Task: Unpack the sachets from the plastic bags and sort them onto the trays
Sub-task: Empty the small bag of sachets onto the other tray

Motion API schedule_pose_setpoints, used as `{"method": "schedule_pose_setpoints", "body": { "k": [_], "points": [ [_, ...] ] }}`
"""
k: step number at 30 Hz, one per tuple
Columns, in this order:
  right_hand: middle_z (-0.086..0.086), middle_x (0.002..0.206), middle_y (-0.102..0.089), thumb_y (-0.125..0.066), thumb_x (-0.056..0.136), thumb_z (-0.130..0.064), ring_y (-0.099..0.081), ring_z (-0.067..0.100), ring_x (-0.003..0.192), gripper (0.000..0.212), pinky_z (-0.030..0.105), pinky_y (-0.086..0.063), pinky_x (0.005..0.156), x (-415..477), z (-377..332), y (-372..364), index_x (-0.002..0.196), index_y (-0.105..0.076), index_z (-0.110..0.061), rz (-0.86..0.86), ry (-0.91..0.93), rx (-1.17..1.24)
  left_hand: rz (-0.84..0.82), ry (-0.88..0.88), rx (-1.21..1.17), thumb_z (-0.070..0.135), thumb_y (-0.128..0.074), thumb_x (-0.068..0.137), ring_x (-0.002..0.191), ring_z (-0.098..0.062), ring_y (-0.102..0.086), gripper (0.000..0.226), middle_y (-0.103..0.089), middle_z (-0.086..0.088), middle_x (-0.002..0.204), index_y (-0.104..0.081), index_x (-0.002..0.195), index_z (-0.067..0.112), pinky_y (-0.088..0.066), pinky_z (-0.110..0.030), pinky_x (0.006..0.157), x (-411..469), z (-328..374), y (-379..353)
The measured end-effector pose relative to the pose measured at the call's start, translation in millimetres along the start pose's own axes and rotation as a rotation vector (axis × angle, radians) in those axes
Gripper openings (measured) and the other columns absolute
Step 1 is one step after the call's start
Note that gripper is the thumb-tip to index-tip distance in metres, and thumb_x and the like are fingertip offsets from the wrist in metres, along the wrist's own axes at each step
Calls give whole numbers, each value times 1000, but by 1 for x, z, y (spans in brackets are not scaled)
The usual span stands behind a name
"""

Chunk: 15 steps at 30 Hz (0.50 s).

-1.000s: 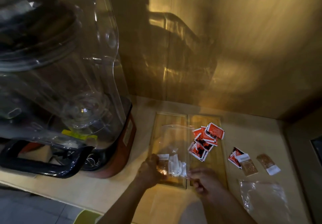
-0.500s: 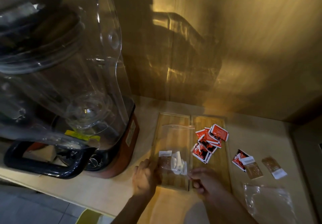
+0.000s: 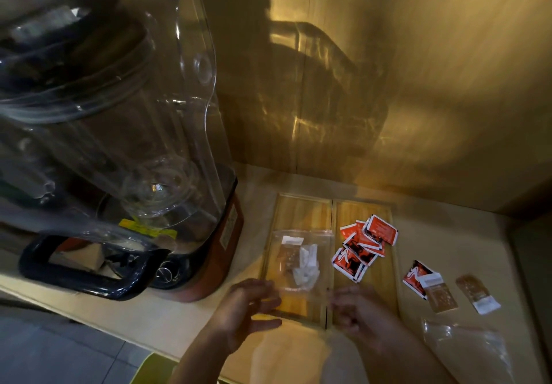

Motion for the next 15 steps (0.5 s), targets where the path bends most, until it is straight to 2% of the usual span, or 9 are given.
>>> {"method": "schedule_pose_setpoints", "body": {
  "k": [3,6,8,10,12,15],
  "points": [
    [4,48,-54,-58,83,-9,-36,7,29,13,10,-19,30,0,20,3,70,-57,-7,-27,-130,-72,-3,108,47,48,-57,82,85,-27,-64,41,-67,-12,82,-61,95,10,-56,-49,77,9,-16,1],
    [-3,46,-51,-62,82,-35,-34,7,31,29,13,-20,30,6,29,1,63,-54,-16,-41,-205,-163,48,49,167,57,-60,76,81,-28,-69,51,-74,-15,89,-70,95,11,-58,-36,65,17,-9,-1],
    [-4,46,-42,-63,82,-36,-30,6,33,28,14,-19,31,12,28,-4,63,-54,-18,-63,-204,-127,72,14,228,49,-69,74,57,-22,-66,47,-72,-15,70,-73,84,3,-51,-24,49,19,-1,-5],
    [-7,43,-35,-59,85,-22,-26,5,32,16,14,-18,29,17,18,-13,70,-56,-18,-108,-148,-44,90,12,268,27,-70,78,38,-17,-54,30,-60,-14,57,-70,77,-3,-39,-19,37,21,6,-11],
    [-7,42,-30,-57,85,-11,-24,5,30,15,15,-17,29,20,4,-17,71,-54,-15,-105,-85,-33,114,21,241,9,-62,82,34,-15,-47,13,-51,-13,58,-66,74,-1,-38,-18,36,25,14,-16],
    [-5,42,-35,-57,85,-6,-29,5,31,15,16,-19,29,18,-20,-22,70,-57,-10,-124,-32,-4,112,-63,236,0,-51,84,38,-13,-44,17,-47,-8,56,-60,72,7,-36,-19,42,25,41,-22]
  ]
}}
Point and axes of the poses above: each hand's wrist, its own x-axis towards the middle knuckle, its own y-axis out of the back of the hand, z = x × y, the point moved 9 cm from there along x, towards the middle knuckle
